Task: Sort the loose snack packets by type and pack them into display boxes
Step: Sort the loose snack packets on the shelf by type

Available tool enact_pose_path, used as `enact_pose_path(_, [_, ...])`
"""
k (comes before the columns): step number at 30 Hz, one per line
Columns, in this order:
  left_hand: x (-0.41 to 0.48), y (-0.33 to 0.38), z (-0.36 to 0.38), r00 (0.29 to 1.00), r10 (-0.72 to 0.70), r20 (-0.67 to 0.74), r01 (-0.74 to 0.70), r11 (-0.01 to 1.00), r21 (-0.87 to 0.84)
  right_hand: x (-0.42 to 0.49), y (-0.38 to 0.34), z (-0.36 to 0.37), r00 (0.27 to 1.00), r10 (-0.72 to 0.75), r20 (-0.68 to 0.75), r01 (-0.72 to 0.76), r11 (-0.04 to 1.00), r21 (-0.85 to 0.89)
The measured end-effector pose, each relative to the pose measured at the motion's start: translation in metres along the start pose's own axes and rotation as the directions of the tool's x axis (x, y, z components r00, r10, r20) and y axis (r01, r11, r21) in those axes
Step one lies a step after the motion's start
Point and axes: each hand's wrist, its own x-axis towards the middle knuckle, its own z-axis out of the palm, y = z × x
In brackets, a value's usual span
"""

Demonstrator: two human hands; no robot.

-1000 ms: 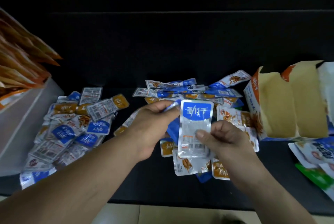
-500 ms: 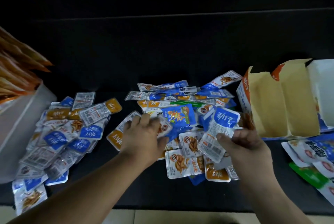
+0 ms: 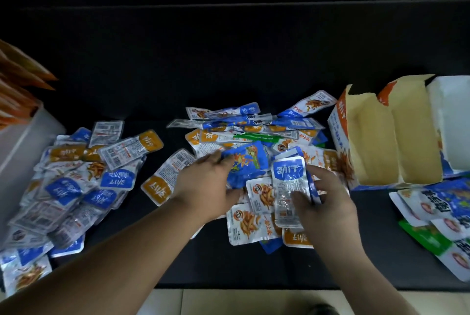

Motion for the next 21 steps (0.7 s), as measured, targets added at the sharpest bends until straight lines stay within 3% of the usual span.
enact_pose_path(3, [-0.003,0.007,-0.008,0.999,0.002,-0.054,0.001,0.999,0.053,0.002,0.003,-0.002,1.0,-0.008,0.024,0.008,1.0,-0.006])
enact_pose_path(6, [-0.001,0.0,-0.008,0.982,0.01,-0.191,-0.016,0.999,-0.028,0.002,-0.001,-0.007,0.999,0.023,0.022,-0.024,0.998,0.052])
enact_pose_path(11, [0.008,-0.016,-0.029,0.875,0.012,-0.483,-0.087,0.987,-0.134,-0.001,-0.014,-0.009,1.0,0.003,0.03,-0.008,0.988,0.157])
enact_pose_path(17, [0.002,-0.009,-0.058,0.857,-0.07,-0.511,-0.113,0.941,-0.318,0.0,-0.024,-0.009,1.0,-0.014,-0.016,0.017,0.977,0.21])
enact_pose_path(21, [-0.023,0.031,-0.065,0.909,0.078,-0.409,-0.245,0.894,-0.374,-0.002,-0.033,-0.012,1.0,0.0,-0.017,0.006,0.945,0.327])
